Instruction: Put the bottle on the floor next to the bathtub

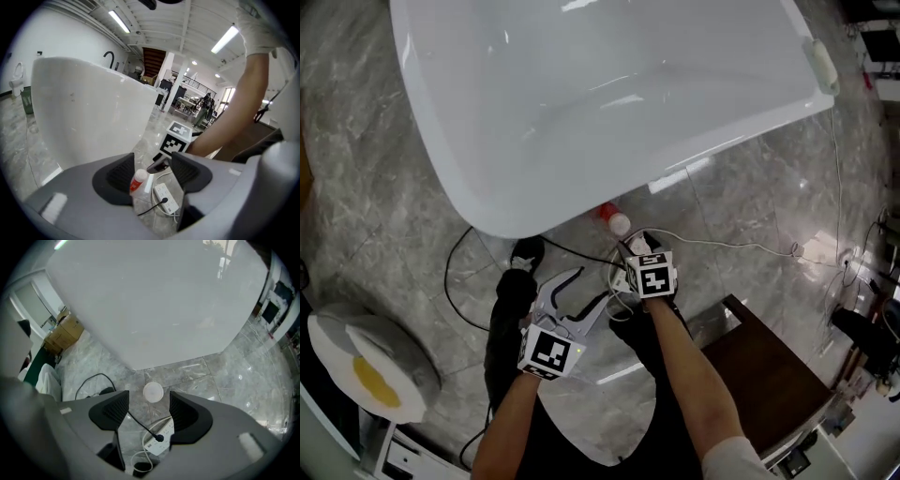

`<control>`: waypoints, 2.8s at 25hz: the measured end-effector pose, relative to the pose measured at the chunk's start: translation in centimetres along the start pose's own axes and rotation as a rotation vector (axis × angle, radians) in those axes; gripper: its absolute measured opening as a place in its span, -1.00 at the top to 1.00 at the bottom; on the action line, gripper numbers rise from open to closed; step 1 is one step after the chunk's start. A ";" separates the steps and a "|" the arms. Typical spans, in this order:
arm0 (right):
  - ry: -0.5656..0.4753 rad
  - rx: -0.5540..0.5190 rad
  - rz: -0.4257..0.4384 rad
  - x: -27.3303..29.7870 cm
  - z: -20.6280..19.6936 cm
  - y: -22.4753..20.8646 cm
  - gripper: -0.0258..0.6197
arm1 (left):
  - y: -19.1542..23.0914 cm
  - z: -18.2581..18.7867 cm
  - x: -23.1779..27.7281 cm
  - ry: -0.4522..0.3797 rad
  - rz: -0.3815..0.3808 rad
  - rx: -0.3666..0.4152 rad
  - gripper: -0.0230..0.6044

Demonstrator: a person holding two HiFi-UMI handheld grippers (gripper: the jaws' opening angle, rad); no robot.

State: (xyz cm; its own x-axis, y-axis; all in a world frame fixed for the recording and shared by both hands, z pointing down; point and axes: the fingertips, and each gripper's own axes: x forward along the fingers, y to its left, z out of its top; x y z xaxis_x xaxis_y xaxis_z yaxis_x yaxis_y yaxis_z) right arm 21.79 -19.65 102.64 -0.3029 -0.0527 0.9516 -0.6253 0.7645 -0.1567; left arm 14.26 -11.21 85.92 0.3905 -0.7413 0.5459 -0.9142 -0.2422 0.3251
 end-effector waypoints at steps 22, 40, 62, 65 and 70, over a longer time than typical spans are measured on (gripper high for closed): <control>-0.375 0.445 -0.091 -31.4 1.9 6.5 0.07 | -5.3 17.5 -11.7 0.151 -0.257 0.282 -0.04; -0.619 0.556 -0.137 -47.2 1.9 16.9 0.07 | -10.6 22.4 -21.0 0.149 -0.321 0.331 -0.04; -0.732 0.434 -0.082 -55.2 -8.2 23.8 0.07 | -18.8 20.1 -32.8 -0.042 -0.166 0.176 -0.03; -0.740 0.406 -0.084 -55.3 -8.2 24.2 0.07 | -18.9 19.9 -32.9 -0.048 -0.162 0.187 -0.03; -0.757 0.389 -0.079 -55.7 -8.3 24.5 0.11 | -19.6 19.8 -33.1 -0.050 -0.162 0.204 -0.03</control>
State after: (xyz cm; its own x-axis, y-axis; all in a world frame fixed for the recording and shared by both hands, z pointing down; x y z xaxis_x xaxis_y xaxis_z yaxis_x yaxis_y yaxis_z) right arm 29.30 7.30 48.01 -0.5601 -0.6178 0.5519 -0.8254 0.4729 -0.3083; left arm 17.12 5.67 46.24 0.5327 -0.7110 0.4590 -0.8449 -0.4781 0.2400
